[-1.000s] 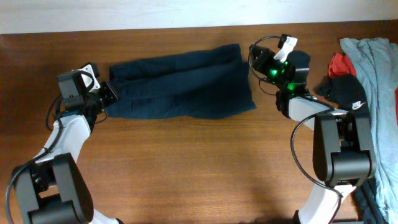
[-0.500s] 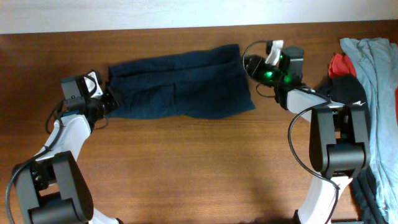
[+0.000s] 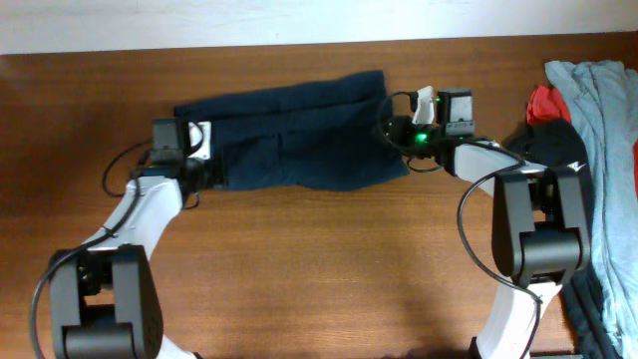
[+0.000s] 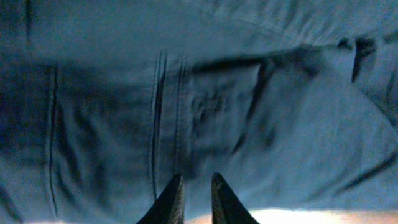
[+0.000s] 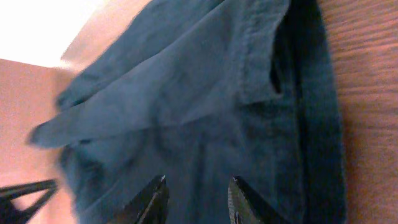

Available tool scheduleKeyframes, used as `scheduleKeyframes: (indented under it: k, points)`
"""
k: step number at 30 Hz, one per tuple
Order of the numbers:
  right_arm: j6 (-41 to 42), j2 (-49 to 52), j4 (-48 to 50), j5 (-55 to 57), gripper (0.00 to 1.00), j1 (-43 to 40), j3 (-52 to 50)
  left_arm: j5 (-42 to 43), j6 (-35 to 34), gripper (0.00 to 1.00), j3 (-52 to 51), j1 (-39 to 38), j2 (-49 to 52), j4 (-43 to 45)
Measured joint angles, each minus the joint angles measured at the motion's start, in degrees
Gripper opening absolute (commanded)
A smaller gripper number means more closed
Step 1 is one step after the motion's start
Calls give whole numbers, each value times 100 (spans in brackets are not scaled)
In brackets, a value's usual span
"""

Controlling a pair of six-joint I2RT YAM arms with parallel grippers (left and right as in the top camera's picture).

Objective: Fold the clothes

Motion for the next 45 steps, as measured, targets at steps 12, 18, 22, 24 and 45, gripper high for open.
scheduleKeyframes:
  k: [12,18,22,24,45]
  points:
    - [37,577,1615,1482,37,560,39,-299,133,28,258,-208,0,640]
    - [-1005,-459,-455,1178,55,175,59,-61,151,61,275,-7,0,-28]
    - [-1410,-1937,-2006,1176,53,66,133,-87,151,62,275,308,2,-289]
    - [-1460,-2149,-2312,1172,46,83,216,-157,170,62,275,413,26,-146]
    - [-1725,-341,-3810,1834,4,407,398,149,212,5,868,442,1119,-1482]
